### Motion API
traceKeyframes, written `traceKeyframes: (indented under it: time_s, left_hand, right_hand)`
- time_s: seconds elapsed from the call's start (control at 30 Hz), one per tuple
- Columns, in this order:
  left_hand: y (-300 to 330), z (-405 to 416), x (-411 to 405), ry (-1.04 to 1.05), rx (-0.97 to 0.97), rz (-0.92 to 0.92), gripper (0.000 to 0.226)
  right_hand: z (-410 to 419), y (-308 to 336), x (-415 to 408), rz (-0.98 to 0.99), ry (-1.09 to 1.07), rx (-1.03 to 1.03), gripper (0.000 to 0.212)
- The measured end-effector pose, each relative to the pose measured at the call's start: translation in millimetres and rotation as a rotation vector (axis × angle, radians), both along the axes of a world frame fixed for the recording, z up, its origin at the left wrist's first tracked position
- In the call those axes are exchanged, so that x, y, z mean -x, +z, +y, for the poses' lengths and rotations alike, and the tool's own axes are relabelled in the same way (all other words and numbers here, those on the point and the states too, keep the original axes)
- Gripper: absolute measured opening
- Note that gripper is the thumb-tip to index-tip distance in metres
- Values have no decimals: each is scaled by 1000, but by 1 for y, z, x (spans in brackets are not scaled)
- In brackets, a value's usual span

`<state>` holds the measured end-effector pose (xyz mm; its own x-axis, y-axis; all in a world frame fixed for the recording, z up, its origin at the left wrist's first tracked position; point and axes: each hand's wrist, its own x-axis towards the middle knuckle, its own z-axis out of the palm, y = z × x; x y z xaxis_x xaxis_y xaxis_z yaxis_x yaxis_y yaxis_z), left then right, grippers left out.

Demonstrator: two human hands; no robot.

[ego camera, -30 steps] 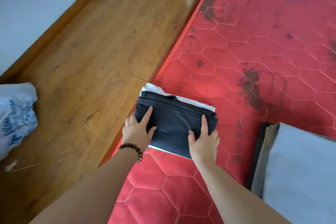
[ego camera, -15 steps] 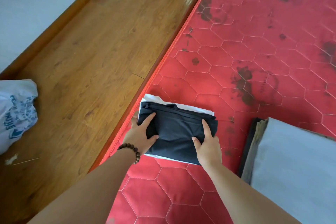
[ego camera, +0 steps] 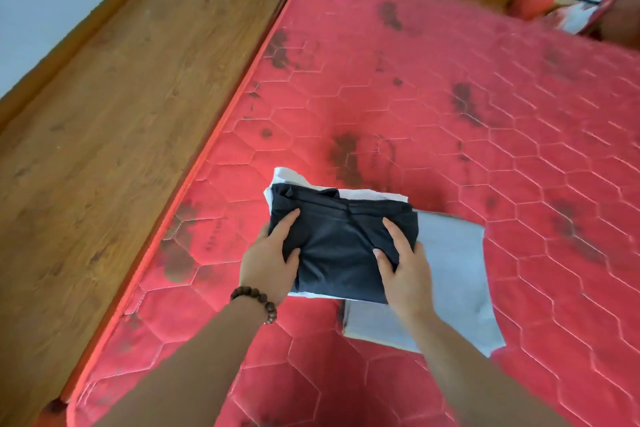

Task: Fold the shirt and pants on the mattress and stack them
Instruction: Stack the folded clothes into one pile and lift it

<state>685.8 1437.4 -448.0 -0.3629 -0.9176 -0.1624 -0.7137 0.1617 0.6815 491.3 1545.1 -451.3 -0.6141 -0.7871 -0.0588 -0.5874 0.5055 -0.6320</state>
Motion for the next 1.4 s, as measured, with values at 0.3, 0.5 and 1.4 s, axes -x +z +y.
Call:
traceKeyframes:
  time_s: [0.3,0.5,1.4]
  left_hand:
    - [-8,93,125,-75,40,127,67]
    - [-65,107,113,-55,-175,-94,64]
    - [-96,79,146,-548,393,-402,66]
  right_hand:
    - [108,-3,126,-60,-111,-43,57]
    - [125,-44,136,-219,58,-278,60]
    - [95,-83,127,439,47,-394,54]
